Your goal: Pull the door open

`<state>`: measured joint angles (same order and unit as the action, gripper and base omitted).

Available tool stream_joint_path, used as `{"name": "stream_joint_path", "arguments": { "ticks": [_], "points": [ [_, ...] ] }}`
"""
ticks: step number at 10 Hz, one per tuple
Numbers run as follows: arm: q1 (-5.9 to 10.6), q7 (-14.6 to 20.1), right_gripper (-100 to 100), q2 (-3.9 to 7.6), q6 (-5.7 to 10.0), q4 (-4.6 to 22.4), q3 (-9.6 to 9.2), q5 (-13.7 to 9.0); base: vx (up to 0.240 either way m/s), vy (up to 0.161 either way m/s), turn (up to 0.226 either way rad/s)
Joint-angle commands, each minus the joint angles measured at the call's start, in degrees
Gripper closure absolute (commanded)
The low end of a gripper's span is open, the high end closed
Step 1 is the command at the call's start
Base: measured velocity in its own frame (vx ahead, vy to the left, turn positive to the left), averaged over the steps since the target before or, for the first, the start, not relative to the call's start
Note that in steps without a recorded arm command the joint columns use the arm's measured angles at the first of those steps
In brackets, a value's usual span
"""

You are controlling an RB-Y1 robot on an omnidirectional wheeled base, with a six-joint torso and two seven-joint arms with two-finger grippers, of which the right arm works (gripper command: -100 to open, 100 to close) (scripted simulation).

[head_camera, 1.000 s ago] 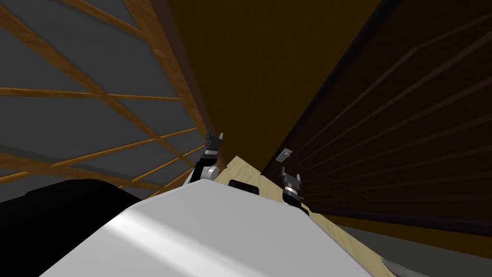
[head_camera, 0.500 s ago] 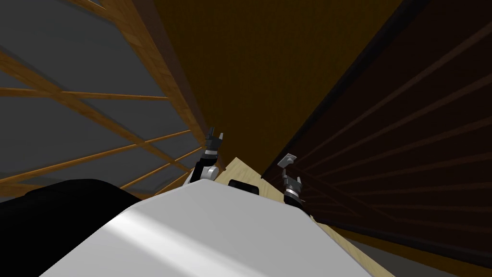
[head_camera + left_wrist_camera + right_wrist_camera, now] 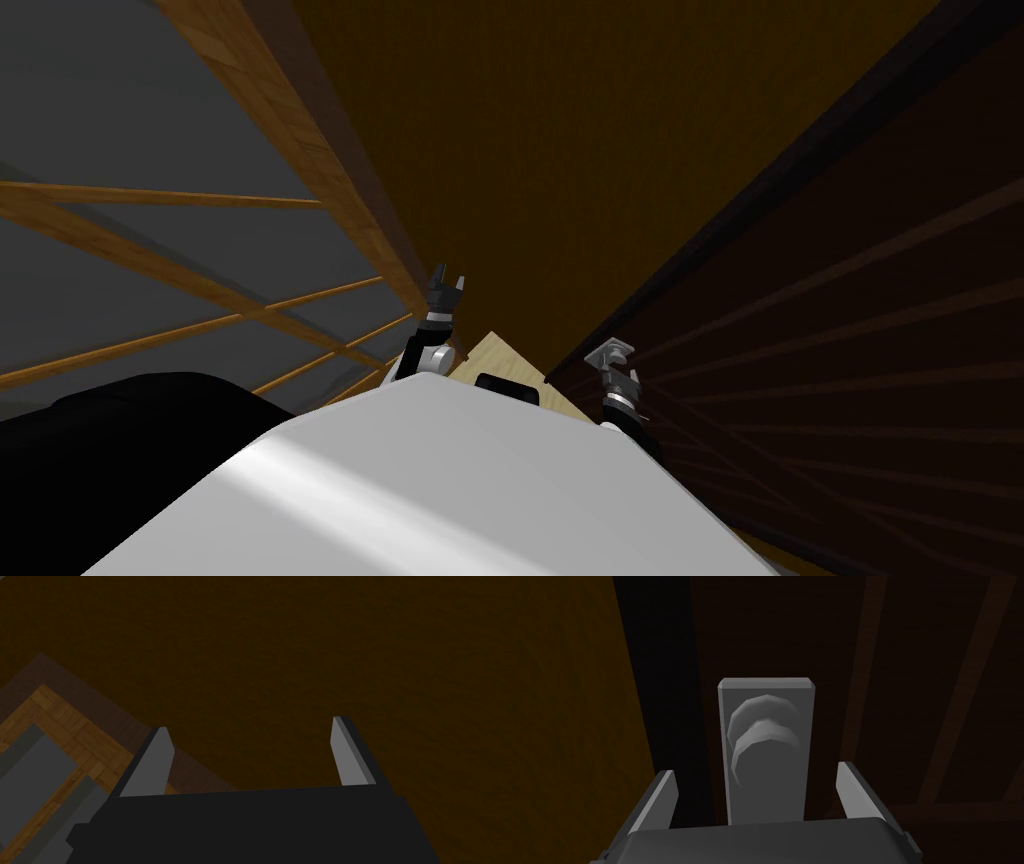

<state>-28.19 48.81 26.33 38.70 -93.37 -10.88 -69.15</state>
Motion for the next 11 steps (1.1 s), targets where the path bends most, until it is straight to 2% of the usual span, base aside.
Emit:
{"name": "stream_joint_path", "arguments": {
  "ticks": [1, 2, 3, 4, 9, 11],
  "points": [
    [0.64, 2.0, -100, 1.01, 0.12, 1.8, 0.92, -0.1, 0.089, -0.026, 0.045],
    [1.11, 2.9, -100, 1.57, -0.09, 2.7, 1.64, -0.3, 0.108, -0.027, 0.066],
    [0.76, 2.2, -100, 1.26, 0.0, 2.1, 1.2, -0.2, 0.05, -0.014, 0.015],
    [0.76, 2.2, 100, 1.26, 0.0, 2.1, 1.2, -0.2, -0.008, 0.001, -0.012],
    [0.76, 2.2, 100, 1.26, 0.0, 2.1, 1.2, -0.2, -0.008, 0.002, 0.001],
    [0.74, 3.3, 100, 2.27, -0.19, 2.0, 0.39, 0.1, -0.148, -0.015, 0.107]
  ]
}}
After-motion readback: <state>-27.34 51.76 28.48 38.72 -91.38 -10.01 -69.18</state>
